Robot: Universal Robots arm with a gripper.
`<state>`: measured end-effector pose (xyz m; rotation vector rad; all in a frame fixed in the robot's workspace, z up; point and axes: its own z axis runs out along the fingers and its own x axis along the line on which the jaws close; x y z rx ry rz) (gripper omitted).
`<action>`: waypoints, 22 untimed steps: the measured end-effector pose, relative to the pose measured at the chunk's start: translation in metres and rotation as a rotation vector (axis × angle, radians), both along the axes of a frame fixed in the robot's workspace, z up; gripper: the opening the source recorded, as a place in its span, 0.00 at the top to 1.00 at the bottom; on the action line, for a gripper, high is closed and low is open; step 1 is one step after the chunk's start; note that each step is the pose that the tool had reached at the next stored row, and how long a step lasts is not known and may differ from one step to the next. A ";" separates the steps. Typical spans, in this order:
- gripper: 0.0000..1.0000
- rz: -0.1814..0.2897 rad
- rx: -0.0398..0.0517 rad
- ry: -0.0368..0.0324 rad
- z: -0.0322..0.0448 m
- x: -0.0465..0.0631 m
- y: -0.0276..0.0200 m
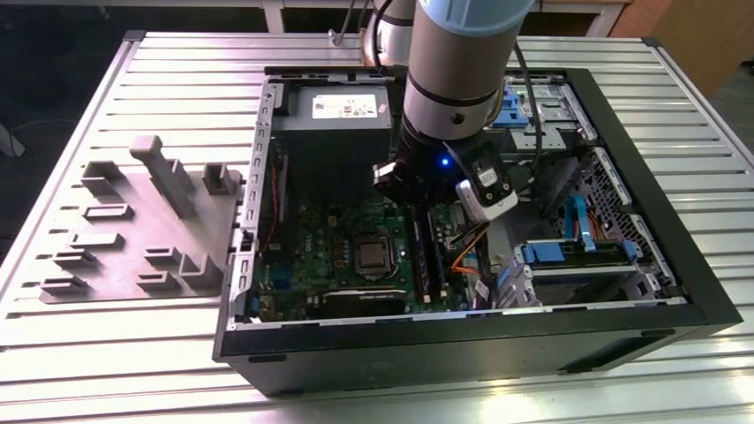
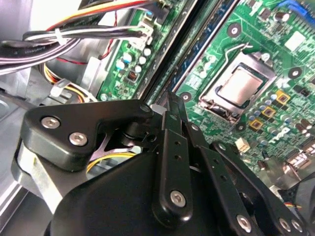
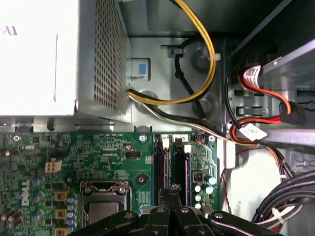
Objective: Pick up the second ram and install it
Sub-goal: 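Press down the second ram until it locks into place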
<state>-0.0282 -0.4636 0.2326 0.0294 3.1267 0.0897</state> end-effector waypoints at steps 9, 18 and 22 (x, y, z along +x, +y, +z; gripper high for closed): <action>0.90 0.000 0.0001 0.0000 -0.0003 0.000 0.0114; 0.90 0.000 -0.0001 0.0001 -0.0005 0.000 0.0188; 0.90 0.000 0.0000 0.0000 -0.0045 0.000 0.0195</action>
